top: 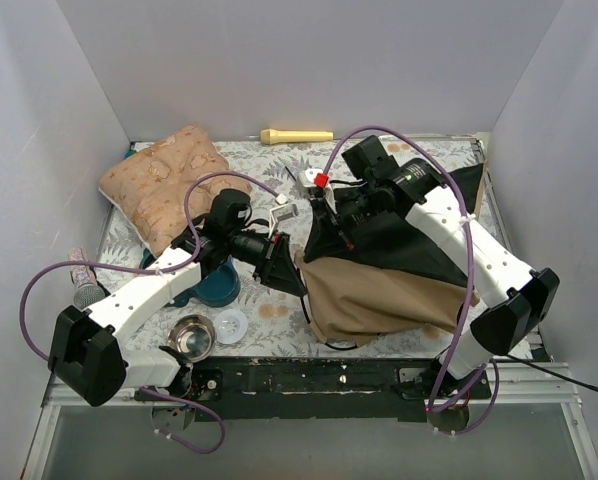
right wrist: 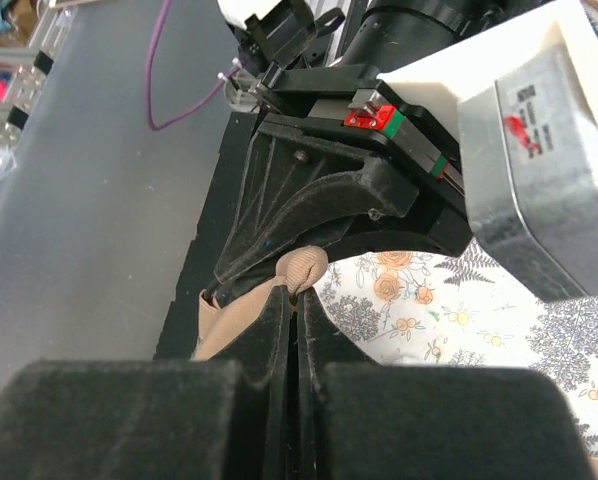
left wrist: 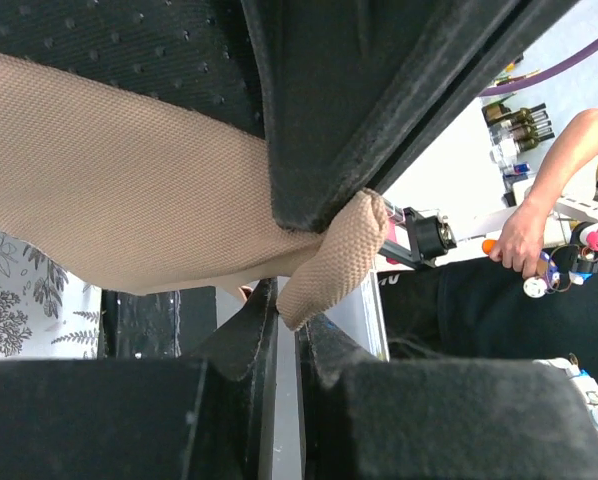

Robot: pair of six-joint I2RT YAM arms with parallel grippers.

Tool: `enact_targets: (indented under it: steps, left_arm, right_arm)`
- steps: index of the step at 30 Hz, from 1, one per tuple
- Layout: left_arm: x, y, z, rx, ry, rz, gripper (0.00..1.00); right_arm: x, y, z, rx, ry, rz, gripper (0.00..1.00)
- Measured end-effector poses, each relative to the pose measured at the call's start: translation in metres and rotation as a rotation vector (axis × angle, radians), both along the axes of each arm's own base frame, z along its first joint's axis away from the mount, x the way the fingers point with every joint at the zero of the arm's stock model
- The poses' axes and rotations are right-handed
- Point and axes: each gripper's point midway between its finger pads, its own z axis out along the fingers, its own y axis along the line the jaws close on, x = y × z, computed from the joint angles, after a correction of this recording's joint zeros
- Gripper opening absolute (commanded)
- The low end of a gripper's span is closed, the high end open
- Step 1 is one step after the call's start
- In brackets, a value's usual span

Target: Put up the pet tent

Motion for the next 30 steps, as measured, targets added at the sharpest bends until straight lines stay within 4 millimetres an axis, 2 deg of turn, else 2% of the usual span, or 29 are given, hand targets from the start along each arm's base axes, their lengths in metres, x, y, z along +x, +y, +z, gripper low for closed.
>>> enact_targets:
  steps: [6, 7, 11, 13, 15, 19, 22, 24, 26, 28, 30]
  left_arm:
    - [-0.004, -0.001, -0.006, 0.028, 0.015, -0.003, 0.00]
    - [-0.005, -0.001, -0.007, 0.031, 0.017, -0.002, 0.00]
    - [-0.003, -0.002, -0.006, 0.044, 0.039, 0.017, 0.00]
    - [0.006, -0.002, 0.000, 0.034, 0.040, 0.053, 0.00]
    - [0.019, -0.001, 0.009, 0.017, 0.041, 0.104, 0.00]
    - [0.048, 0.009, 0.020, -0.015, 0.100, 0.224, 0.00]
    - [0.067, 0.015, 0.026, -0.031, 0.166, 0.301, 0.00]
    - [0.081, 0.018, 0.031, -0.045, 0.210, 0.340, 0.00]
    - [0.093, 0.019, 0.034, -0.054, 0.246, 0.373, 0.00]
    - [0.101, 0.018, 0.035, -0.064, 0.252, 0.386, 0.00]
    - [0.106, 0.017, 0.044, -0.081, 0.216, 0.394, 0.00]
  right_arm:
    - [-0.008, -0.006, -0.012, -0.023, -0.047, 0.070, 0.01]
    - [-0.009, -0.006, -0.013, -0.024, -0.057, 0.077, 0.08]
    - [-0.006, -0.004, -0.016, -0.043, -0.065, 0.057, 0.48]
    - [-0.002, -0.002, -0.016, -0.061, -0.049, 0.019, 0.64]
    - [0.008, 0.000, -0.010, -0.063, -0.035, -0.037, 0.71]
    - [0.050, 0.000, 0.024, 0.007, -0.075, -0.205, 0.77]
    - [0.071, -0.012, 0.055, 0.073, -0.167, -0.330, 0.79]
    - [0.070, -0.022, 0.081, 0.132, -0.254, -0.392, 0.79]
    - [0.058, -0.034, 0.096, 0.168, -0.307, -0.428, 0.79]
    - [0.042, -0.049, 0.103, 0.189, -0.342, -0.458, 0.79]
    - [0.032, -0.060, 0.102, 0.193, -0.358, -0.491, 0.80]
